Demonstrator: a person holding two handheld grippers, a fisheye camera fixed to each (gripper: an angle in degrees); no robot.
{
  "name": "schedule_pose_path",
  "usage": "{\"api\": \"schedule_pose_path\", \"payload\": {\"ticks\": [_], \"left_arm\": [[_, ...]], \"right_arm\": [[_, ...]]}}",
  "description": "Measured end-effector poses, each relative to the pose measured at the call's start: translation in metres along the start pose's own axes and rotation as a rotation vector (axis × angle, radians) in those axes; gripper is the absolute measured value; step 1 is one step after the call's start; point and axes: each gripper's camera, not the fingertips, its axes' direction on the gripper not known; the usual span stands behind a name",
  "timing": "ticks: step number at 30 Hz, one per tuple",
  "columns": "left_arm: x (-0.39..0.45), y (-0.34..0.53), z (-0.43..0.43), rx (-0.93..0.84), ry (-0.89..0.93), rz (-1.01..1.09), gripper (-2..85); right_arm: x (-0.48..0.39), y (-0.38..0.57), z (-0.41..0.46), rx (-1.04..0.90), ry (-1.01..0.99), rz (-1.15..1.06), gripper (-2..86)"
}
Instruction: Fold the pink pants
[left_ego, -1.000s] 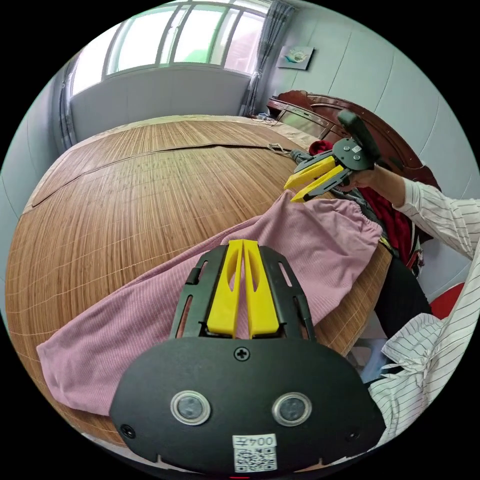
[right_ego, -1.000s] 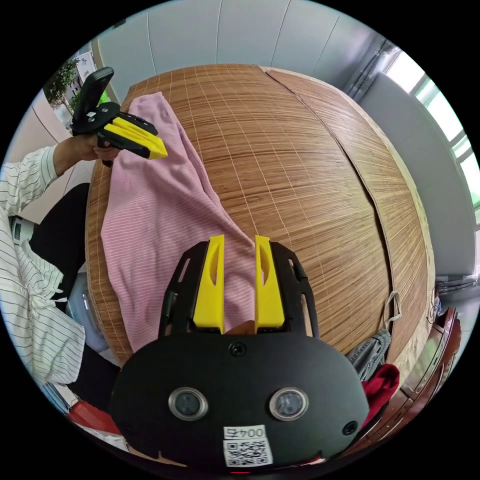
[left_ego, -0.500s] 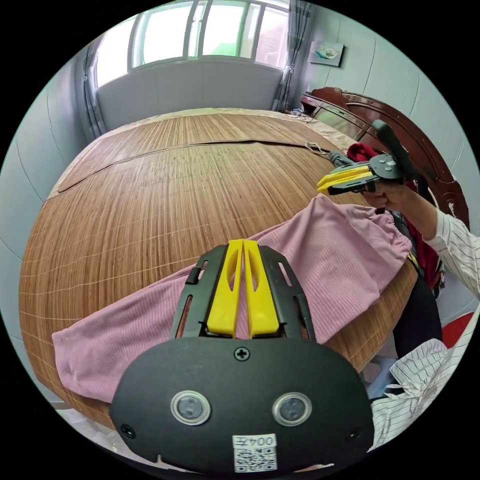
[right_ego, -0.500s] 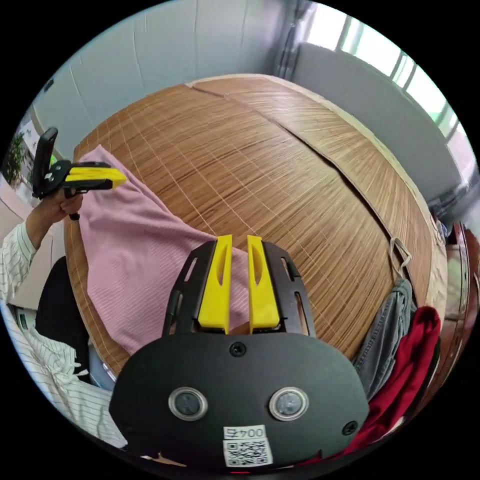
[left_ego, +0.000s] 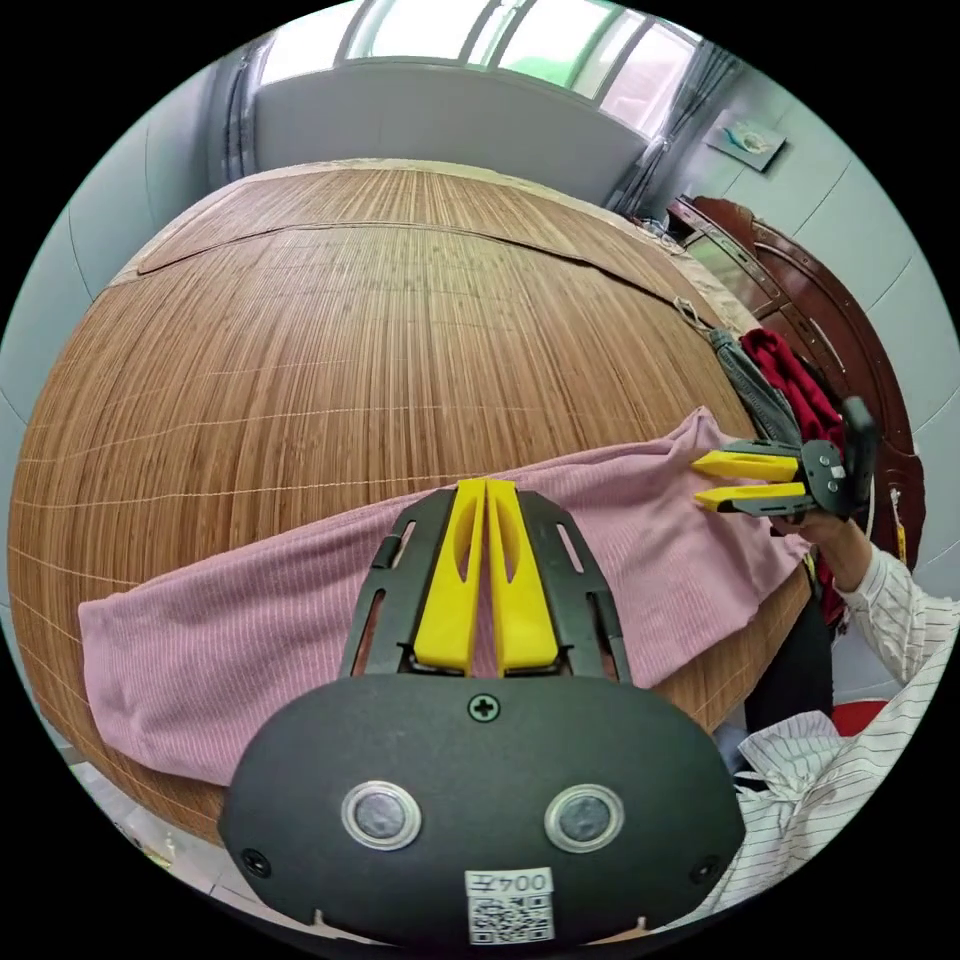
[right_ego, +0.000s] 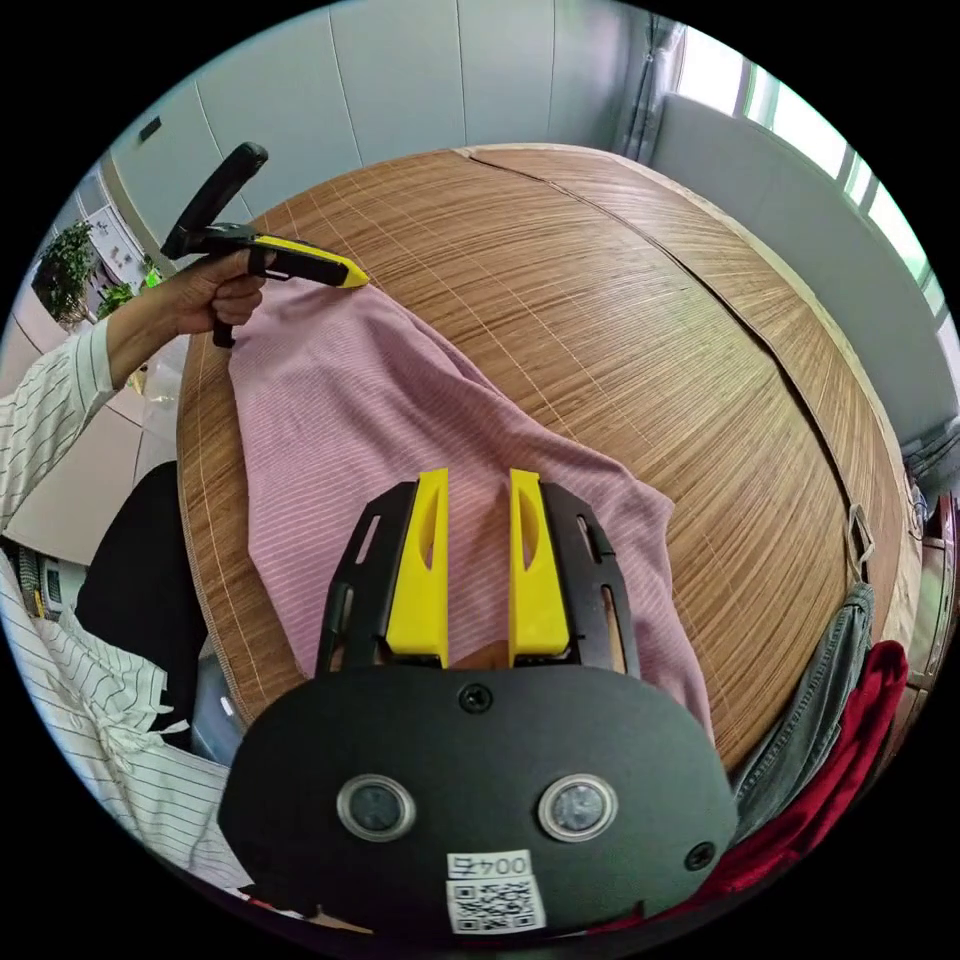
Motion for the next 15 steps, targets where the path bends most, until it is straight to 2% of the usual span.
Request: {"api": "schedule_pose_path", "payload": {"ticks": [3,8,10,11,13,15], "left_arm": [[0.013,0.004,-0.024,0.036,0.116,0.000,0.2],[0.093,0.025,-0.004,-0.097,0.146,0.171,0.2],[0.122,0.029,0.014,-0.146,0.097,0.245,0.2],[0.134,0.030,0.032,-0.219,-0.009,0.292,0.3],[0.140,0.034,0.044,-0.227,-0.114,0.380,0.3],[0.123,0.025,0.039,-0.249,-0.021,0.295,0.4]], "right_arm": [[-0.001,0.069,-0.034,0.020,0.013,0.034,9.4],[-0.015,0.180,-0.054,-0.055,0.079,0.079,8.7],[-0.012,0.210,-0.055,-0.062,0.094,0.138,8.6],[-0.007,0.226,-0.055,-0.061,0.089,0.171,8.6],[-0.003,0.249,-0.038,-0.171,0.137,0.147,8.9],[0.012,0.281,-0.044,-0.147,0.069,0.197,8.8]]}}
